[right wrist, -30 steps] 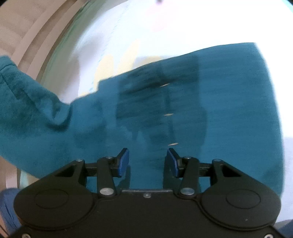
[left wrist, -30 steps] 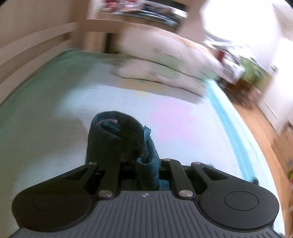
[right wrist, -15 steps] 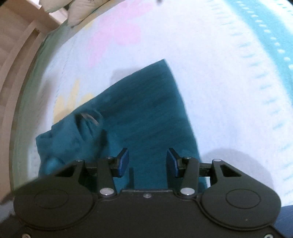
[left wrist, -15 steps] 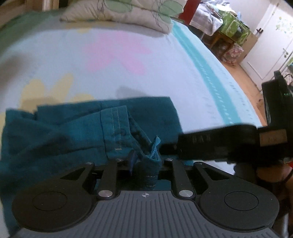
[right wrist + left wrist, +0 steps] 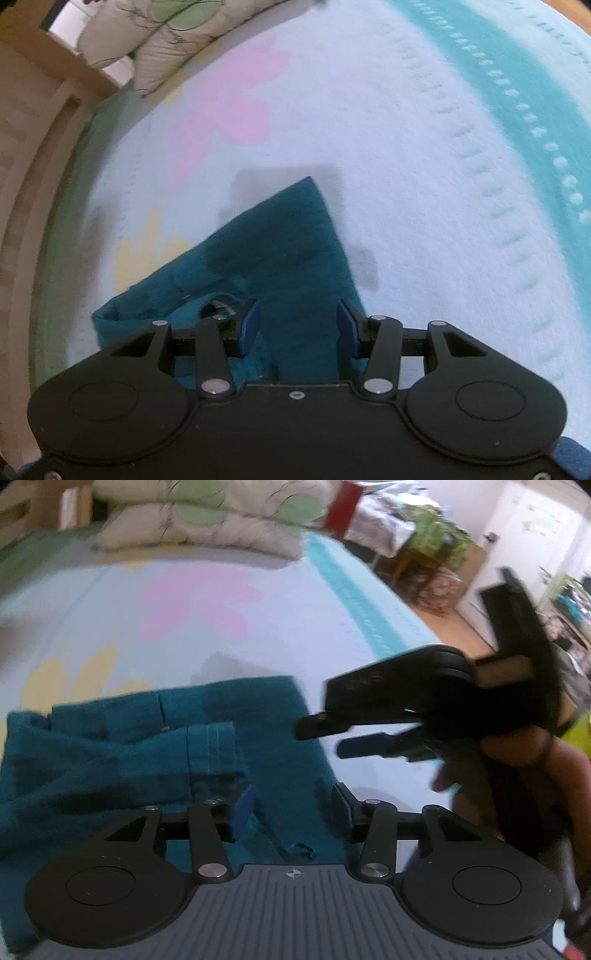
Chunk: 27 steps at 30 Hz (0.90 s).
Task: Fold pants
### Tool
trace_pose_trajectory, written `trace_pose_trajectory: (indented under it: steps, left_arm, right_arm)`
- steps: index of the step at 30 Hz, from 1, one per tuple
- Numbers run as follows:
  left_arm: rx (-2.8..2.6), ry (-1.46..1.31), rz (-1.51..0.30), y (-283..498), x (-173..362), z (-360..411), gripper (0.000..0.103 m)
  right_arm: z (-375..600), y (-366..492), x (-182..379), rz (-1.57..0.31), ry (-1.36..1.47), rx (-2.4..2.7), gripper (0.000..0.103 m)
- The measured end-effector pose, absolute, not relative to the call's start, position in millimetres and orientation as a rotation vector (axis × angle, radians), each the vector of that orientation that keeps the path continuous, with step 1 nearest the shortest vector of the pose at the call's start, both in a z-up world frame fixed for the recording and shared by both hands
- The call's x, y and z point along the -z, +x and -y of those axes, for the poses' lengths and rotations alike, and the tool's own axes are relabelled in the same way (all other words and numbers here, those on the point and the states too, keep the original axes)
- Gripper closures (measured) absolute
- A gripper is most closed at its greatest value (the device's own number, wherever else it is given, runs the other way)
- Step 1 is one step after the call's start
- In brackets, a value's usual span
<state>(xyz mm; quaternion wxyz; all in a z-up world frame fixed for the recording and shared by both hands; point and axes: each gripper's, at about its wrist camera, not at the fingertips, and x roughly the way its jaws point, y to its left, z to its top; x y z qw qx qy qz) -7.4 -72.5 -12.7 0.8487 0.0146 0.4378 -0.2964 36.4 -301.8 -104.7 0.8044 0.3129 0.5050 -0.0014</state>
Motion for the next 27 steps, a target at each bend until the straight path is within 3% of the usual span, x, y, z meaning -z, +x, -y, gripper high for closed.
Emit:
trace_pose_trajectory:
  steps: [3,8,21,27]
  left_arm:
    - [0.613,0.063,-0.877,-10.0,0.9,56.6,0.058]
    - [0.476,0.017,-0.893,26.6,-14.0,6.1,0.058]
    - [0.182,-0.179,-1.106,118.3,19.8,-106.2,0.058]
    - [0.204,-0.15,-1.085,128.6,20.2,-96.9,0.058]
  right_arm:
    - [293.7,35.5,103.9,-1.077,0.671,-0.043,0.039]
    - [272.7,40.1,109.7,-1.098,0.679,-0.11,0.038]
    - [230.1,18.3,111.1,-1.168,0.505,-0.197,0.04]
    - [225.6,9.0,108.5,-1.195,0.481,-0.225,0.046]
